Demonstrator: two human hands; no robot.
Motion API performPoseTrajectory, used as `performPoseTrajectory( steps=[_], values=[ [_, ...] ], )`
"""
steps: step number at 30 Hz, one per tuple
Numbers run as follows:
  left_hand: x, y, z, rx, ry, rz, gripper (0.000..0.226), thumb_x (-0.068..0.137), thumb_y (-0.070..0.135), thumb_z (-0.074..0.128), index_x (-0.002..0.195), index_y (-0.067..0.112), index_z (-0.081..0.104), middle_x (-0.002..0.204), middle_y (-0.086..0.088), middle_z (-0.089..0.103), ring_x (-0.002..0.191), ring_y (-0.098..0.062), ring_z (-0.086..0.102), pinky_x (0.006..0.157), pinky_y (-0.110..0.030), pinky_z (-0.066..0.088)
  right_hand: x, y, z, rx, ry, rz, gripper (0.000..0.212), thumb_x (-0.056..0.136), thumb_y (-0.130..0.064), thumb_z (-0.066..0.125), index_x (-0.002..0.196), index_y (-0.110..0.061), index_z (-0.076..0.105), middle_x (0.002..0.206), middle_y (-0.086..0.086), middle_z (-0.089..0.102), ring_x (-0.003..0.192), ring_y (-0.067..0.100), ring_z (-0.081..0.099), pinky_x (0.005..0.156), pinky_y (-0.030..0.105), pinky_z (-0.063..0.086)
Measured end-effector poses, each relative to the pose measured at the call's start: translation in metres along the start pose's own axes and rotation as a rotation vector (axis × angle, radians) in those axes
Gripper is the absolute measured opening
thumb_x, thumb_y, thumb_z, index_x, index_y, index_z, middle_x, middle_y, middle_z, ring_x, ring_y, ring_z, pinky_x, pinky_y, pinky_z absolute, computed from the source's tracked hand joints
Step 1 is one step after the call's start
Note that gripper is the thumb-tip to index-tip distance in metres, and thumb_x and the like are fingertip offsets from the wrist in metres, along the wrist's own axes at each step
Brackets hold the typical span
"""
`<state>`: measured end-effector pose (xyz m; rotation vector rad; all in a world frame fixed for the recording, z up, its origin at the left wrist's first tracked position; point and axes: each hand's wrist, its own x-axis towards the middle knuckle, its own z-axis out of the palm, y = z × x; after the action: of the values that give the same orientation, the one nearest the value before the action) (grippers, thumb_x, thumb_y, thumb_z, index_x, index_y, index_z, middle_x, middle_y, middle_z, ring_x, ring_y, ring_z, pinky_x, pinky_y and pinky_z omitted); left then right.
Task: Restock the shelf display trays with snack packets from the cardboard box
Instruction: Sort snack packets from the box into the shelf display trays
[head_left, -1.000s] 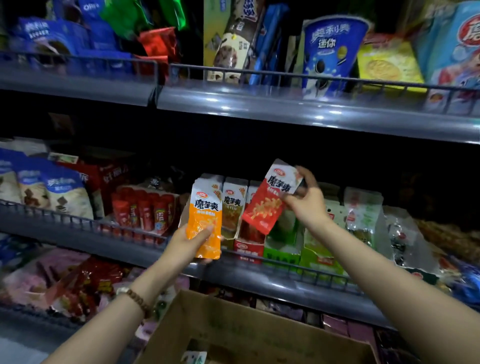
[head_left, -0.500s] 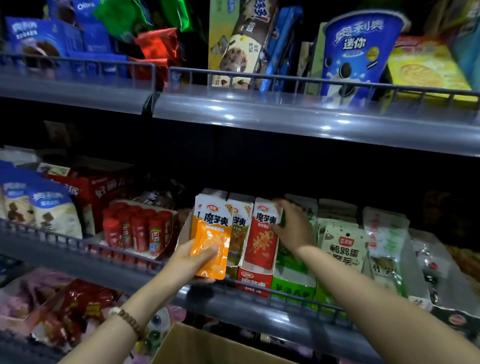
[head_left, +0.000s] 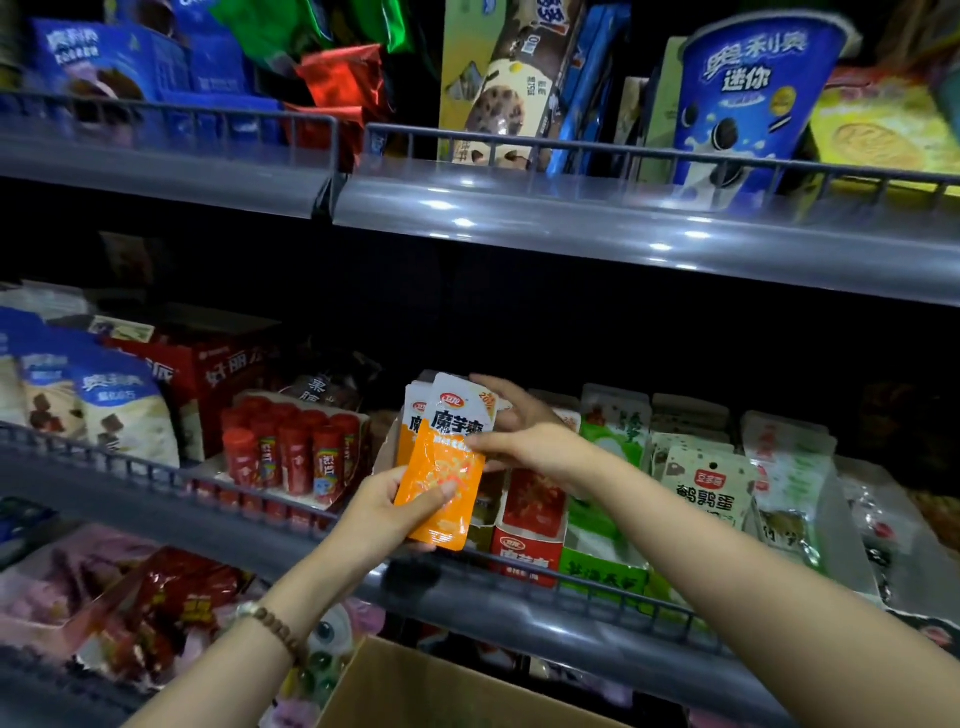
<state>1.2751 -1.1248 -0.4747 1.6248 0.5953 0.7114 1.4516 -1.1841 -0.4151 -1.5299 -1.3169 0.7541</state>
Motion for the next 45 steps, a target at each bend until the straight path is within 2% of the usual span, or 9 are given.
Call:
performPoseTrajectory(
  steps=[4,8,12,16,24,33,37,40,45],
  values=[
    [0.015,-0.017,-0.015,0.018,0.241,0.116,0.040,0.087,0.033,0.060,0.124,0.016,0.054,0.117,-0.003,0.065,0.104,-0.020,0.064,0.084,-0.032,0.054,0.019,-0.013,0.013,-0.009,0.177,-0.061,0.063,0.084,0.004,0.064,0.136,-0.021,0.038,0.111,0.010,0.066,0.087,0.020,0.067,0.068,0.032,0.058],
    [0.026,-0.035,-0.029,0.235,0.310,0.141,0.068,0.085,0.055,0.048,0.142,0.020,0.036,0.139,0.005,0.046,0.128,-0.013,0.043,0.106,-0.036,0.038,0.056,-0.017,0.018,-0.071,0.454,-0.063,0.056,0.085,-0.003,0.066,0.134,-0.013,0.040,0.118,0.016,0.062,0.093,0.032,0.066,0.077,0.051,0.056],
    [0.030,-0.050,-0.028,0.264,0.250,0.129,0.055,0.091,0.052,0.041,0.140,0.027,0.039,0.131,0.009,0.053,0.122,-0.012,0.051,0.101,-0.035,0.043,0.078,-0.012,0.026,-0.336,0.488,-0.187,0.052,0.082,-0.008,0.067,0.130,-0.019,0.049,0.102,0.015,0.069,0.087,0.029,0.067,0.076,0.044,0.056],
    [0.033,-0.062,-0.033,0.284,0.251,0.135,0.055,0.088,0.061,0.036,0.138,0.040,0.039,0.126,0.017,0.056,0.116,-0.008,0.055,0.097,-0.041,0.048,0.085,0.007,0.035,-0.655,0.503,-0.191,0.044,0.087,-0.018,0.065,0.129,-0.017,0.053,0.120,0.005,0.063,0.106,0.023,0.060,0.084,0.035,0.051],
    [0.034,-0.063,-0.030,0.266,0.231,0.176,0.045,0.095,0.044,0.044,0.139,0.039,0.036,0.124,0.020,0.055,0.113,-0.001,0.054,0.095,-0.031,0.048,0.082,0.041,0.038,-0.887,0.454,-0.243,0.044,0.086,-0.023,0.065,0.128,-0.028,0.054,0.132,-0.004,0.056,0.122,0.020,0.048,0.098,0.032,0.033],
    [0.000,-0.051,-0.024,0.500,0.268,0.334,0.052,0.092,0.047,0.044,0.141,0.029,0.039,0.145,0.014,0.035,0.131,-0.004,0.032,0.105,-0.026,0.031,0.001,0.030,0.023,-0.685,0.397,-0.228,0.051,0.089,-0.023,0.061,0.137,-0.025,0.044,0.143,-0.003,0.040,0.129,0.018,0.041,0.107,0.033,0.037],
    [-0.044,-0.055,0.000,0.649,0.104,0.407,0.046,0.092,0.057,0.041,0.134,0.039,0.045,0.140,0.024,0.034,0.130,0.003,0.027,0.107,-0.024,0.027,-0.084,0.039,0.025,-0.616,0.312,-0.269,0.049,0.089,-0.026,0.063,0.135,-0.025,0.045,0.134,-0.015,0.042,0.125,-0.002,0.036,0.107,0.016,0.028],
    [-0.077,-0.069,0.021,0.715,-0.014,0.402,0.065,0.081,0.073,0.031,0.133,0.038,0.046,0.140,0.018,0.040,0.131,-0.002,0.032,0.109,-0.027,0.031,-0.139,0.059,0.032,-0.522,0.262,-0.181,0.046,0.090,-0.028,0.061,0.134,-0.027,0.046,0.133,-0.020,0.041,0.123,-0.011,0.032,0.098,-0.002,0.020],
    [-0.113,-0.113,0.047,0.797,-0.197,0.300,0.070,0.080,0.076,0.028,0.135,0.037,0.045,0.137,0.014,0.046,0.129,-0.005,0.036,0.109,-0.030,0.033,-0.219,0.130,0.057,-0.298,0.245,-0.032,0.041,0.089,-0.022,0.063,0.127,-0.030,0.050,0.126,-0.016,0.051,0.117,-0.006,0.047,0.098,0.008,0.036]
  ],
)
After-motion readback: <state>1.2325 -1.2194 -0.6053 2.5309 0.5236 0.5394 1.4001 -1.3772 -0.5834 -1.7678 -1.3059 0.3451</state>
